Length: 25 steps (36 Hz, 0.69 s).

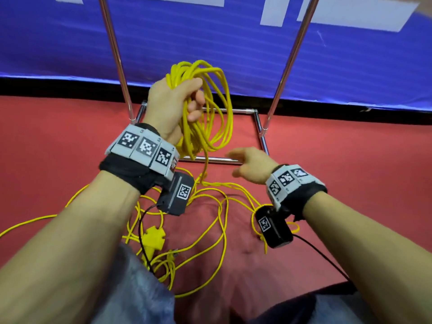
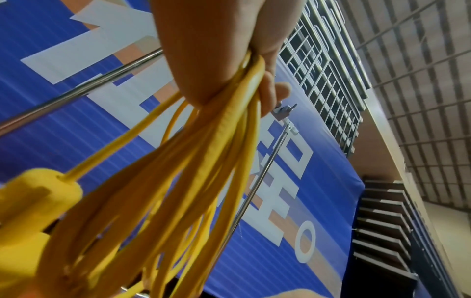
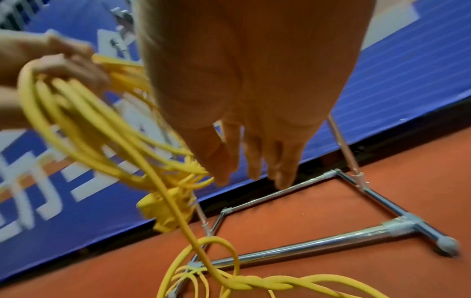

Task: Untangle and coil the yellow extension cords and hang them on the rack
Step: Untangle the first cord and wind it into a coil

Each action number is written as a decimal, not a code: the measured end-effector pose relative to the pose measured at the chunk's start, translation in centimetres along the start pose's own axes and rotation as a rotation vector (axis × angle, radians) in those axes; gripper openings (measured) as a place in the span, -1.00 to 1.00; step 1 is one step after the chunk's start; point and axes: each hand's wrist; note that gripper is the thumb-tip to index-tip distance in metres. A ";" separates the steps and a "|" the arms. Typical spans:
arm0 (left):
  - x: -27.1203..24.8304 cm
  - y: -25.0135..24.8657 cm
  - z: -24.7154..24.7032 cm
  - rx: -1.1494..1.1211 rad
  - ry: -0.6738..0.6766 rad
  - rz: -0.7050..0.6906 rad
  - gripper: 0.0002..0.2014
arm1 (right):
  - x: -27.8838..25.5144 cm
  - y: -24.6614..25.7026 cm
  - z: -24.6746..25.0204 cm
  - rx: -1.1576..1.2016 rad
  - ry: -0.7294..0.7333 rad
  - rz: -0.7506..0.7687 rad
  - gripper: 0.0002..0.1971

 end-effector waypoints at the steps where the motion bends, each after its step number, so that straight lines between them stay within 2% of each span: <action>1: -0.1 -0.1 -0.1 -0.022 0.016 0.004 -0.79 | 0.2 0.6 -0.4 0.011 0.054 0.073 -0.41; 3: -0.1 -0.3 -0.3 -0.081 0.030 0.010 -0.82 | -0.1 1.7 -1.1 0.079 0.148 0.158 -0.58; 5: -0.1 -0.5 -0.3 -0.155 0.030 0.009 -0.82 | -0.7 2.5 -1.7 0.187 0.189 0.208 -0.91; 6: 0.0 -0.5 -0.2 -0.192 0.026 0.008 -0.82 | -1.0 2.7 -1.7 0.225 0.190 0.224 -0.94; 9: 0.3 -0.7 -0.1 -0.253 -0.007 -0.001 -0.79 | -1.6 2.9 -2.0 0.436 0.226 0.235 -0.74; 11: 0.5 -0.6 0.0 -0.255 -0.026 -0.016 -0.78 | -2.2 3.3 -1.9 0.666 0.274 0.210 -0.76; 13: 0.7 -0.5 0.1 -0.253 -0.045 -0.025 -0.78 | -2.4 3.8 -1.7 0.801 0.287 0.191 -0.82; 15: 0.8 -0.4 0.3 -0.241 -0.078 -0.031 -0.78 | -2.7 4.4 -1.7 0.873 0.309 0.207 -0.88; 18: 1.0 -0.4 0.7 -0.184 -0.131 -0.066 -0.75 | -2.9 4.6 -1.1 0.904 0.377 0.200 -0.71; 22: 1.3 -0.6 1.8 -0.075 -0.175 -0.108 -0.73 | -2.2 3.2 0.5 0.999 0.328 0.151 -0.63; 25: 1.6 -1.1 2.8 -0.145 -0.177 -0.072 -0.74 | -1.6 1.7 2.1 1.079 0.258 0.084 -0.57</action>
Point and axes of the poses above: each hand's wrist, its own x-axis towards the middle knuckle, its own z-axis out of the back of the hand, y = z × x, and after that the axes turned 12 degrees about -x, right-handed
